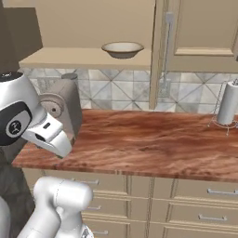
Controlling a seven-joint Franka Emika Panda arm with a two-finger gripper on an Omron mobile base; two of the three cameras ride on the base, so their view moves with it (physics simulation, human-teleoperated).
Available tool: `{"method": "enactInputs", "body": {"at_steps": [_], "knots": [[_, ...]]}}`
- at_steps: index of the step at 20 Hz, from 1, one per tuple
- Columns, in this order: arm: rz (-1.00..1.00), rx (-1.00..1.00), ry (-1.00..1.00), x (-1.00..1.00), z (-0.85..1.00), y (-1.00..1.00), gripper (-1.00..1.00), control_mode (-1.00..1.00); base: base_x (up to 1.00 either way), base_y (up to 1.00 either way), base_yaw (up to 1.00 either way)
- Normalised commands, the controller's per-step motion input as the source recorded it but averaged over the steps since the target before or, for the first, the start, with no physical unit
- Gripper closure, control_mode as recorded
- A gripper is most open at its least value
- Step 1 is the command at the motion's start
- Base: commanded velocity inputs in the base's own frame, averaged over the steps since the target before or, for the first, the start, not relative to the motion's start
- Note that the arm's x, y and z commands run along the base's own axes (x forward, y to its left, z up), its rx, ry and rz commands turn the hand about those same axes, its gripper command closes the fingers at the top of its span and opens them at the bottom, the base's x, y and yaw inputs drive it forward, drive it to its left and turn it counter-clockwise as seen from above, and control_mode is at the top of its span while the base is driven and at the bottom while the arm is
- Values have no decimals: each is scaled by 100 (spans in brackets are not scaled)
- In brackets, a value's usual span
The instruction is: Pick up the bowls from the cabinet and place each bowl in front of a stool on the dining counter.
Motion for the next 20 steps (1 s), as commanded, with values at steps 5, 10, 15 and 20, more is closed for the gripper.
{"method": "enactInputs", "body": {"at_steps": [5, 10, 15, 20], "knots": [[0, 0, 0, 0, 0, 0, -100, 100, 41, -60, 0], [0, 0, 0, 0, 0, 0, -100, 100, 46, -24, 1], [0, 0, 0, 0, 0, 0, -100, 100, 34, 4, 2], [0, 0, 0, 0, 0, 0, -100, 100, 23, 9, 0]]}}
